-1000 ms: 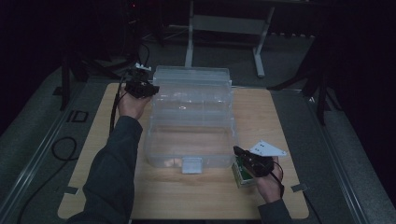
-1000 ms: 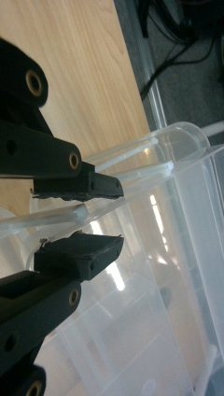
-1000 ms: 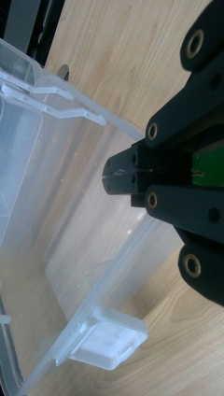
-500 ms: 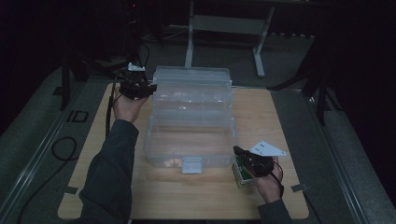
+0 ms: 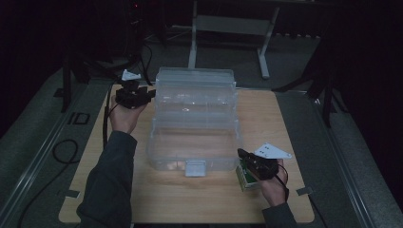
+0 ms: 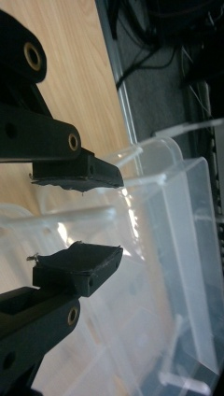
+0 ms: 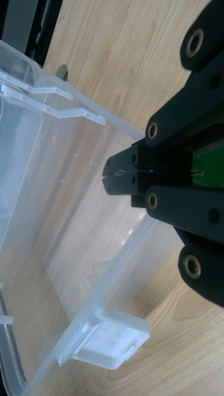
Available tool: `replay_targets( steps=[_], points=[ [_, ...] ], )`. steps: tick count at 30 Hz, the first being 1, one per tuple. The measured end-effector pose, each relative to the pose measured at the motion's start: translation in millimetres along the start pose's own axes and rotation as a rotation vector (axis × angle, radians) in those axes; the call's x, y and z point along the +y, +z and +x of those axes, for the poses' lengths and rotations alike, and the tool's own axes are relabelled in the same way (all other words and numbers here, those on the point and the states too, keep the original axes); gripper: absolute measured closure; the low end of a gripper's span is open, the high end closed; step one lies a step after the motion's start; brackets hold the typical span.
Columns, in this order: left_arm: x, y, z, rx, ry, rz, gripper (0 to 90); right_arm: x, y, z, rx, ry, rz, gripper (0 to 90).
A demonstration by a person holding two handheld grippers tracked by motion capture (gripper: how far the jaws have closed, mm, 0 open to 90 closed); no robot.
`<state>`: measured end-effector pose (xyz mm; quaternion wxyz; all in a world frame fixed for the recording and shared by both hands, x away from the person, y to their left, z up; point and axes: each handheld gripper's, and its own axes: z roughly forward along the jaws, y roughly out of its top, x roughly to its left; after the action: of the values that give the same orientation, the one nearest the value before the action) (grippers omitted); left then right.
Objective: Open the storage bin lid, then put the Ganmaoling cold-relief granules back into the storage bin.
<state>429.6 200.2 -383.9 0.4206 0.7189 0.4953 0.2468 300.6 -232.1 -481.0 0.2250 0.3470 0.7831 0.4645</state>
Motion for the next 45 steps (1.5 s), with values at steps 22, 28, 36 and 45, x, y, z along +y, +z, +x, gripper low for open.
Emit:
replay_targets(
  steps=[22, 28, 36, 45],
  points=[
    [-63.5, -31.2, -15.8, -0.015, 0.057, -0.03, 58.2, 2.1, -1.3, 0.0, 0.008, 0.009, 0.006, 72.1],
    [-81.9, -31.4, -16.6, -0.019, 0.057, -0.028, 58.0, 4.9, -4.7, 0.6, -0.01, -0.006, 0.022, 58.9],
    [-104.1, -39.1, -12.6, -0.01, 0.025, -0.035, 57.5, 10.5, -15.3, -4.5, -0.059, 0.027, 0.069, 44.3],
    [-122.3, -42.0, -10.0, 0.005, 0.006, -0.015, 57.4, 8.6, -19.4, -8.3, -0.143, 0.088, 0.201, 23.9]
  ],
)
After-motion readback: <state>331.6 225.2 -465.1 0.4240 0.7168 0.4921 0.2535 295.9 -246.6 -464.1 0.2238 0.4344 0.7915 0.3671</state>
